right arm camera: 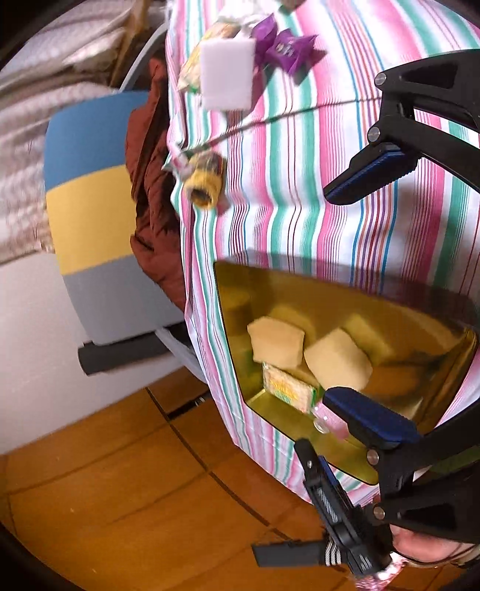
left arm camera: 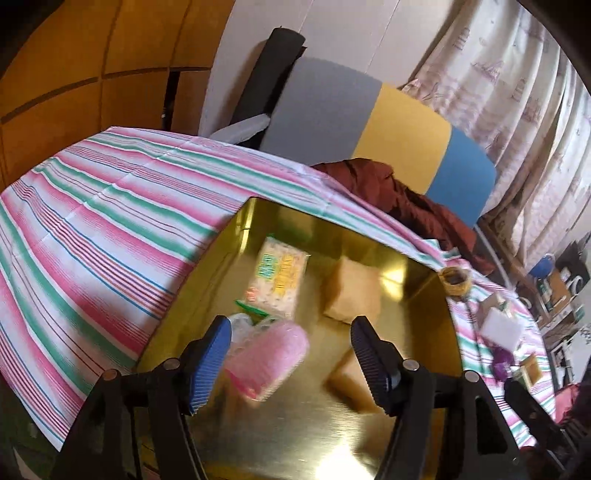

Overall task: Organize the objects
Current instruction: 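Place the hair roller and sponge into the gold tray, opening both tools, then grasp the green-white box with the right tool while the left tool grasps a purple packet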

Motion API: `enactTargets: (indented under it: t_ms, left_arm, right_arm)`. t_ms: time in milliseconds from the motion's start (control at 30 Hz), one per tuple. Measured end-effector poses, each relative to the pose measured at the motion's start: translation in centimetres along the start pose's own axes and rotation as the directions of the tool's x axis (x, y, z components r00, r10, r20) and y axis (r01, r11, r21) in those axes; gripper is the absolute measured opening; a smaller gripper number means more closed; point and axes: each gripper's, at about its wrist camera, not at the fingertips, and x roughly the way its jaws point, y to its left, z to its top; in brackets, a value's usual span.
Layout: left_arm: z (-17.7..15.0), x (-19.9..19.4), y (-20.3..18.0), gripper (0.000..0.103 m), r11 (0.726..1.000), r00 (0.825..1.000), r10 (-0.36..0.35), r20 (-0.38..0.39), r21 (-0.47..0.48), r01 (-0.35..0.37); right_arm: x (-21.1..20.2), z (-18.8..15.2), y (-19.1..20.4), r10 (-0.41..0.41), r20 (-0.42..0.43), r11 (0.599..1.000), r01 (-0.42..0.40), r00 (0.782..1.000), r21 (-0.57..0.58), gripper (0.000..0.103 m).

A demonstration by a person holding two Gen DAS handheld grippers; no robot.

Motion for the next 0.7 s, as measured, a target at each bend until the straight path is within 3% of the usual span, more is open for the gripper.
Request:
enactTargets:
  t_ms: [400, 700]
  left_arm:
    - [-1.8, -0.5, -8.0, 0.068, 0.976, 0.987, -0.15, -0.061, 0.149, 0.158]
    - [-4.6, -0.4, -14.9, 0.068, 0.904, 0.947, -0.268, -0.177, 0.295, 0.311]
  right_arm:
    - [-1.8, -1.2, -5.2, -0.082, 0.016, 0.993, 0.08, 0.996, 0.09, 0.1]
    - [-4.2, -2.2, -11.8, -0.215, 0.031, 0.963, 0.206, 0.976, 0.172, 0.1]
